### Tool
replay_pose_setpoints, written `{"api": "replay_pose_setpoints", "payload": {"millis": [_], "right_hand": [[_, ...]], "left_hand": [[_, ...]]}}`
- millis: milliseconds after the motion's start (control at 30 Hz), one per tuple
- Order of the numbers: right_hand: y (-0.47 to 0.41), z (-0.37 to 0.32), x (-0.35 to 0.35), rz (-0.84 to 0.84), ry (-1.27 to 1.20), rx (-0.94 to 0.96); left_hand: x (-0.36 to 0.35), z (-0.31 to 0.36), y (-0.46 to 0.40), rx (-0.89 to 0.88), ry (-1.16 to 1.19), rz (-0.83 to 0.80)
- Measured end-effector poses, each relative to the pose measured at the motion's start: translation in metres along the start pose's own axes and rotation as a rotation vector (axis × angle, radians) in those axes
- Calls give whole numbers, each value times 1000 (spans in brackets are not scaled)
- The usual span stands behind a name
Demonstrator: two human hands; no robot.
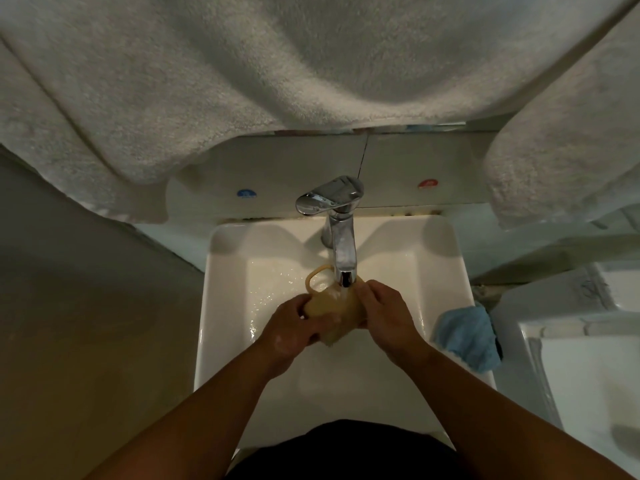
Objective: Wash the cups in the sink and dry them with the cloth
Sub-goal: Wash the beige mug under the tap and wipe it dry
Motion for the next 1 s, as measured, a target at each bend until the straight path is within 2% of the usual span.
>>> {"api": "replay_pose_setpoints", "payload": {"millis": [133,300,400,567,733,867,1000], "right_hand": [[4,-5,-4,-79,99,96],[3,-4,-1,-29,-23,3],[4,-9,-3,-104,118,82],[2,-9,2,-5,94,14],[3,-13,-3,-77,149,51],[1,-16,3,60,178,63],[2,-18,-6,-53,224,92]], "left_hand": [[2,-2,0,-8,3,-12],[2,-3,1,0,0,1],[5,-5,1,-9,-17,22],[4,-5,1,-16,-43,45],[5,-4,2,-39,-67,58],[3,-3,1,-36,-88,69],[4,-2,2,-46,-110,88]]}}
Point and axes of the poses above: each hand's wrist, its own y-axis away from the middle knuckle, its own x-axis out of the back of the hand, z = x × y, the point moved 7 cm from there along -y, towards the middle knuckle, and after that the axes turned 2 degrees about x, right-handed, at the moved point
